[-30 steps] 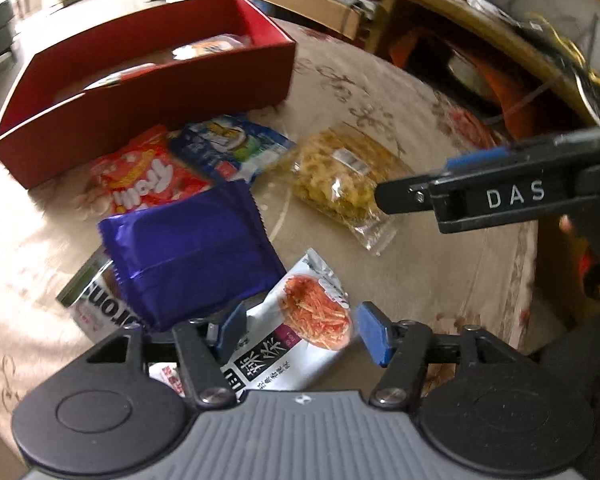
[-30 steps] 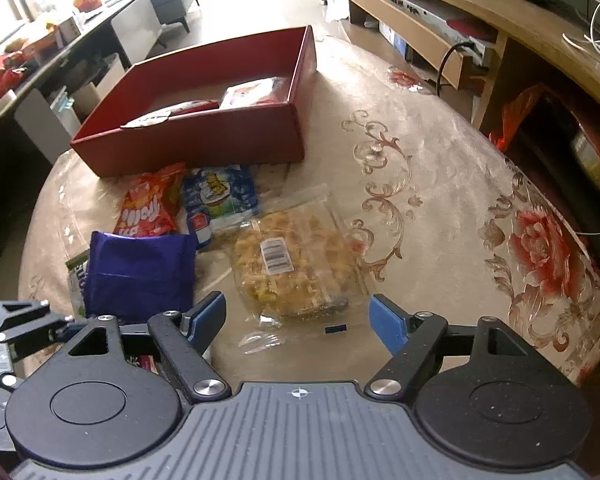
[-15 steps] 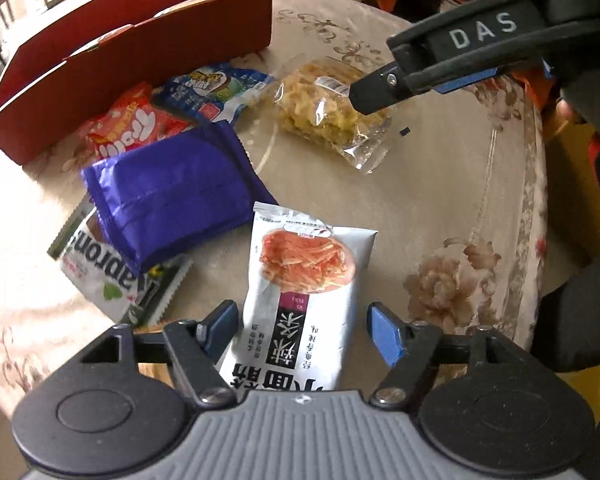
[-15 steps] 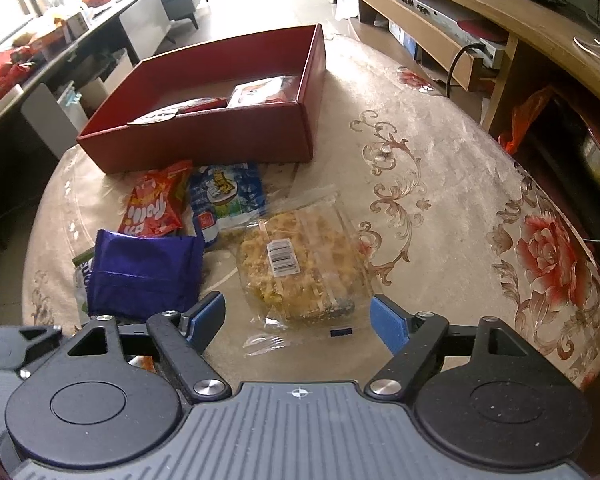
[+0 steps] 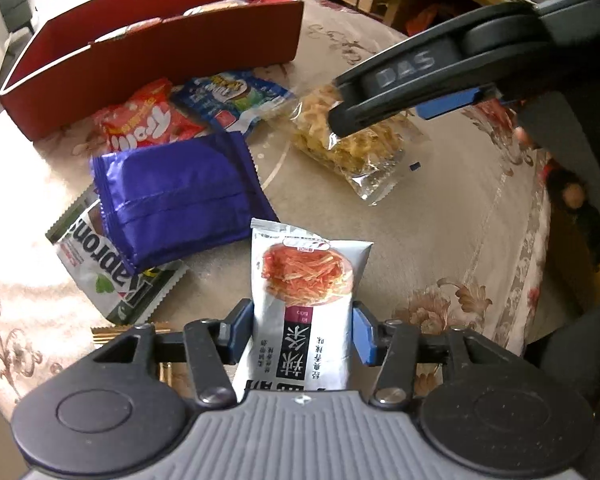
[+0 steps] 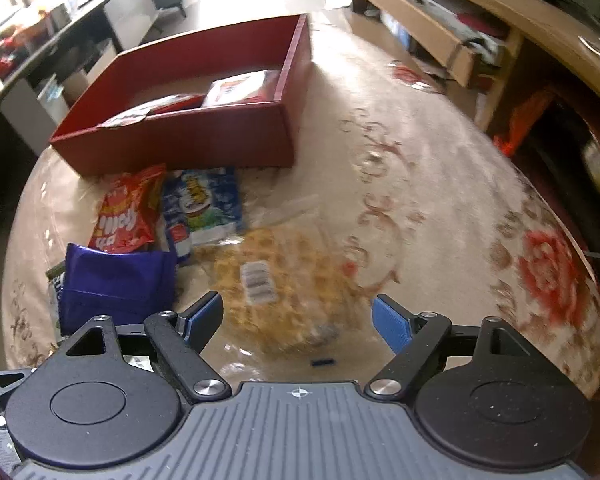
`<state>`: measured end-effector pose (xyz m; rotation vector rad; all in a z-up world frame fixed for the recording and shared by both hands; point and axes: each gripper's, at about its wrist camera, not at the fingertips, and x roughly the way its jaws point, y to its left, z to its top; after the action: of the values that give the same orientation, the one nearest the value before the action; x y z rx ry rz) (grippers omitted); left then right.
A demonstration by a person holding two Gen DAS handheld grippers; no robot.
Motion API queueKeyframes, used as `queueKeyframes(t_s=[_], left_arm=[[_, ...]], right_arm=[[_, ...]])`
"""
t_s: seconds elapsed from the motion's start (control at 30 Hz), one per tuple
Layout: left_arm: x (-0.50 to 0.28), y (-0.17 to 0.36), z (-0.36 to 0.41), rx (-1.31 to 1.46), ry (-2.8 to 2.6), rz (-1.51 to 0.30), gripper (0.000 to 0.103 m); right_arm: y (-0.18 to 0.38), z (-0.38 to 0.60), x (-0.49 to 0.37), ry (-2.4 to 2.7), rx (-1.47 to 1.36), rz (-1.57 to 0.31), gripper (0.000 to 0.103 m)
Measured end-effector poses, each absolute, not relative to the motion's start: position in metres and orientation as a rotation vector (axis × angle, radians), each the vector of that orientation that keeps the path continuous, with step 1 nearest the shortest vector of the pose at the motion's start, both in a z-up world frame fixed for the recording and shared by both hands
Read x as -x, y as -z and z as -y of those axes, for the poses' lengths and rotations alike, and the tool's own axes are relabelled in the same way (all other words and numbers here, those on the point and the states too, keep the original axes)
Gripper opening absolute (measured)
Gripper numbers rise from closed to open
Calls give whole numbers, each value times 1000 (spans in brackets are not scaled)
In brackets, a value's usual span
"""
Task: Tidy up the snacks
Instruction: 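Lift the noodle-snack bag with the left tool while the right tool grasps the waffle bag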
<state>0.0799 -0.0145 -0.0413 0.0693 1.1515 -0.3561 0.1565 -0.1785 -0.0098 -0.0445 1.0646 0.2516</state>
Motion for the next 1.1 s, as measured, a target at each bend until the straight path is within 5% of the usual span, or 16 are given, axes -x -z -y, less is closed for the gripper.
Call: queueKeyframes(t_s=[0.2,0.8,0.93,1.1], left_arm=[[-81,43,26,-103,365,-1150,70],[-67,53,50,-163,426,-1108,98],[-63,57,55,-175,419,-1101,98],[-62,52,54,-184,333,-1092,70]], right_arm=[[25,153,-167,-247,160,-1087,90],[52,145,-182,-255,201,-1118,103],[49,145,-180,-260,222,-1120,99],[42,151,-166,-263,250,-1100,85]])
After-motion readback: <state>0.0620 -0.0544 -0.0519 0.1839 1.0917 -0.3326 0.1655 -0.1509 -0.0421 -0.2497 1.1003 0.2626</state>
